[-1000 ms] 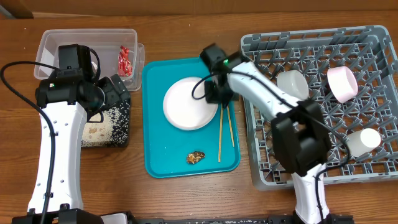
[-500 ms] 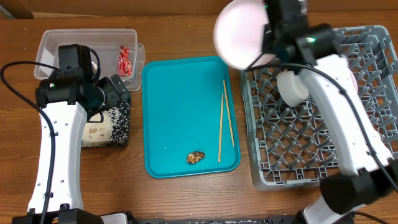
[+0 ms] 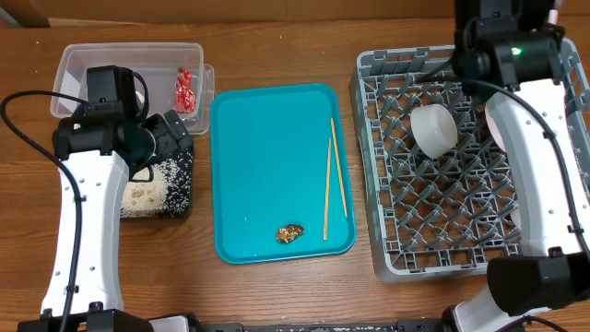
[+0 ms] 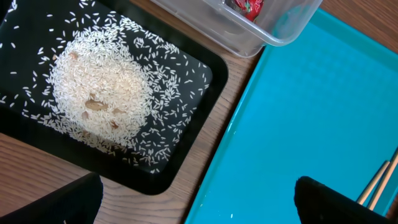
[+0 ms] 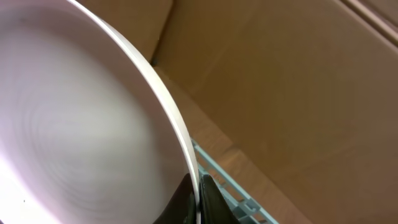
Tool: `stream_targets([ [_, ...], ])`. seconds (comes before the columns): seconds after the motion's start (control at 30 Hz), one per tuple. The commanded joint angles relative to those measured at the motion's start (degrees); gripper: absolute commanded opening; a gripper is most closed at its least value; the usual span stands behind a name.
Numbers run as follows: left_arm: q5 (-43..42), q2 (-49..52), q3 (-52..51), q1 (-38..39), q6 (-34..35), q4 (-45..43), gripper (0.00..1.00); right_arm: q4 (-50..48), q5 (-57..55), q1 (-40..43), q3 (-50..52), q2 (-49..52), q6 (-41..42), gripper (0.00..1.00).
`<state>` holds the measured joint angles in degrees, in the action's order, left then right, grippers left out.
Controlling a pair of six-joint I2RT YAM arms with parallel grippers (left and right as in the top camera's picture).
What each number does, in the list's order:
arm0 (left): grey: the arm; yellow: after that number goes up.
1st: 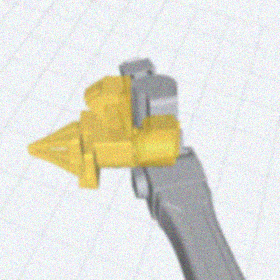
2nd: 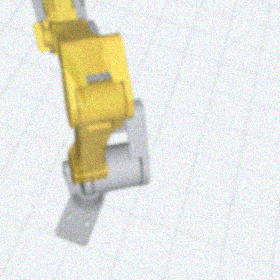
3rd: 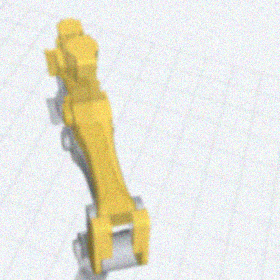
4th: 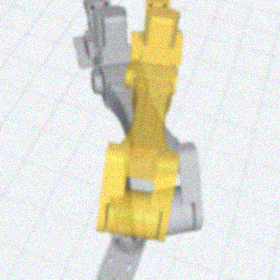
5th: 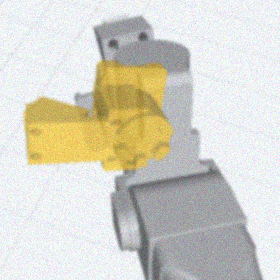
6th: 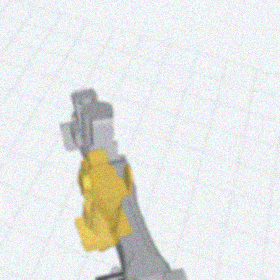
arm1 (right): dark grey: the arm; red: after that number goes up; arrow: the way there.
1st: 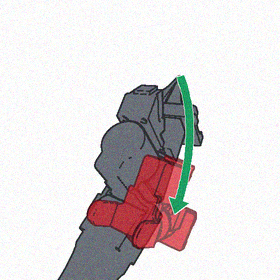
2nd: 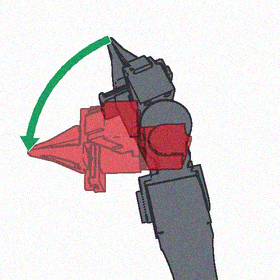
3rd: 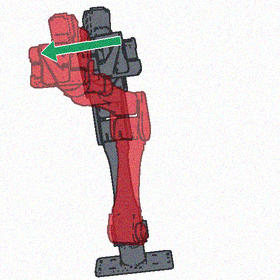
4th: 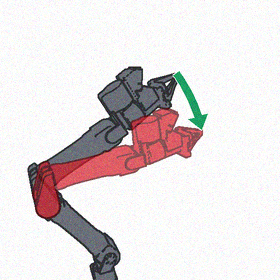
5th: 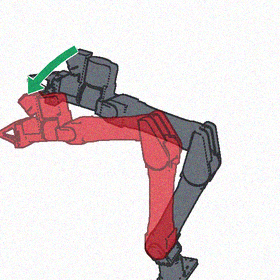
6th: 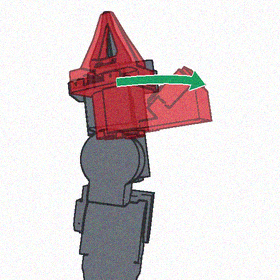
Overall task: Sort waste into correct bins and load items into the dishwasher
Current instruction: 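Lift the white plate and carry it to the back of the rack, then lower the white plate upright into the rack slots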
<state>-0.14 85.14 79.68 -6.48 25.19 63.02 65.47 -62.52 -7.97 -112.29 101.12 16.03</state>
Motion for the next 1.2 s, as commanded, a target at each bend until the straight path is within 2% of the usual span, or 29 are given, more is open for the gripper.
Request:
stream_targets([
  [0.0,0.74,-1.03,1.16,-0.13,0.57,-0.04,1.0,-0.35,-2.95,1.66,2.4,-0.07,0.48,0.04],
  [0.3,0.74,-1.03,1.16,-0.13,0.57,-0.04,1.0,-2.58,-2.99,3.37,12.35,0.7,2.23,0.04],
  [0.63,0.74,-1.03,1.16,-0.13,0.57,-0.07,1.0,-9.92,-1.25,4.2,22.16,0.81,2.19,0.04],
  [1.17,0.74,-1.03,1.16,-0.13,0.57,-0.04,1.0,-10.97,4.55,4.2,23.23,1.14,2.19,0.04],
])
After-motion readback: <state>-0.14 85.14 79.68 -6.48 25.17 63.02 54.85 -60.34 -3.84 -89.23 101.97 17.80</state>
